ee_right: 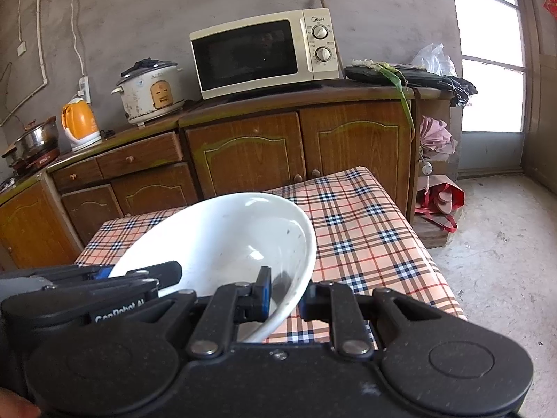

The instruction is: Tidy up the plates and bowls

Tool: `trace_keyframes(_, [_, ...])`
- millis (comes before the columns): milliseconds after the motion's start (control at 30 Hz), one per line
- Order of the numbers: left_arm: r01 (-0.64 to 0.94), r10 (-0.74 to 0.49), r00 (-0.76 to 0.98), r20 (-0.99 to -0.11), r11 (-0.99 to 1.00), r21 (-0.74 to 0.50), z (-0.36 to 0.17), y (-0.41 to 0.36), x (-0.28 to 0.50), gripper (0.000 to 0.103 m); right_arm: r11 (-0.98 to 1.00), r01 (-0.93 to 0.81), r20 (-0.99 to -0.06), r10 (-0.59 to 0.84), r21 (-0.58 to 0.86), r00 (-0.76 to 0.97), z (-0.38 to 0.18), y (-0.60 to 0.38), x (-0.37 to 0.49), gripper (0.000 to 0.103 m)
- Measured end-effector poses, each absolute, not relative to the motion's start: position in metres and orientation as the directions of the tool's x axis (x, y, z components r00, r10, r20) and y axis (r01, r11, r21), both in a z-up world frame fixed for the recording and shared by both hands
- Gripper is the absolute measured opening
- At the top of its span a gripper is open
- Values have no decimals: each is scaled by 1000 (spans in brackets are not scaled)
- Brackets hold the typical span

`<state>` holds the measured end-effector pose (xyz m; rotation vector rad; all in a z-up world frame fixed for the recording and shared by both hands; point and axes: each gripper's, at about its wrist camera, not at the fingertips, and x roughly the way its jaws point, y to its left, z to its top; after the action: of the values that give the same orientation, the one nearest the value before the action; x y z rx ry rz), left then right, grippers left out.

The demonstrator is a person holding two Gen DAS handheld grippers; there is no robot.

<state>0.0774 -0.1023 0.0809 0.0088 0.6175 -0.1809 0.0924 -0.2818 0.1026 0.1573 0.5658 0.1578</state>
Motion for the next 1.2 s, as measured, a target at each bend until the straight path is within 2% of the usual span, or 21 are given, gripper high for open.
trace_keyframes(1200, [175,-166,799,-578,984,-41,76,-98,65,30,976,-101,-518,188,191,835,93,-277,78,21])
